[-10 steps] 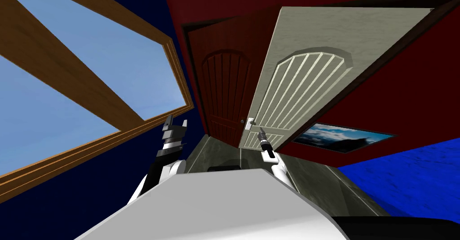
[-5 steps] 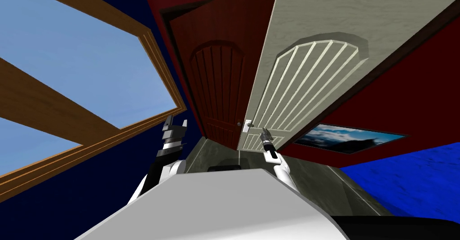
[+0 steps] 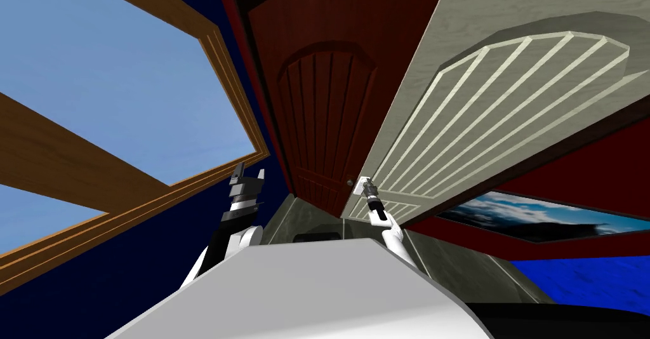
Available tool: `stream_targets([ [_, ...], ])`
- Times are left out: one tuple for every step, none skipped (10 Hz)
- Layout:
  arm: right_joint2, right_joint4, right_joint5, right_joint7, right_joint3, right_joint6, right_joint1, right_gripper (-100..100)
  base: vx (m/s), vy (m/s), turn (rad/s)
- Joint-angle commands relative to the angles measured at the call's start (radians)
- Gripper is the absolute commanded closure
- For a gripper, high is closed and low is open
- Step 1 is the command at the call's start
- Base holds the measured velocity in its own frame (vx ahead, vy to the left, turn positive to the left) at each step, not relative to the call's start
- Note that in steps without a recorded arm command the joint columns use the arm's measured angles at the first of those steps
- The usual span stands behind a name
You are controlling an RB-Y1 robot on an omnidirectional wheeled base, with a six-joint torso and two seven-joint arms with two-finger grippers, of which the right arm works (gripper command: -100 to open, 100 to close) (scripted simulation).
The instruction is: Pull the door open
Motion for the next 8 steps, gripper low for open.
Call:
stream_targets([
  [-0.001, 0.001, 0.000, 0.000, -0.001, -0.001, 0.001, 100, 0.000, 0.000, 0.000],
  [-0.001, 0.001, 0.000, 0.000, -0.001, -0.001, 0.001, 100, -0.022, -0.022, 0.021],
  [-0.001, 0.001, 0.000, 0.000, -0.001, -0.001, 0.001, 100, -0.016, -0.020, 0.028],
  [-0.001, 0.001, 0.000, 0.000, -0.001, -0.001, 0.001, 100, -0.008, -0.010, 0.011],
  [-0.001, 0.001, 0.000, 0.000, -0.001, -0.001, 0.001, 100, 0.000, 0.000, 0.000],
  [-0.001, 0.001, 0.000, 0.000, -0.001, -0.001, 0.001, 100, 0.000, 0.000, 0.000],
  [-0.010, 0.007, -0.001, -0.002, -0.009, 0.002, 0.016, 100, -0.094, -0.051, -0.063],
  [-0.014, 0.007, -0.001, -0.003, -0.011, 0.003, 0.020, 100, -0.144, -0.131, -0.048],
])
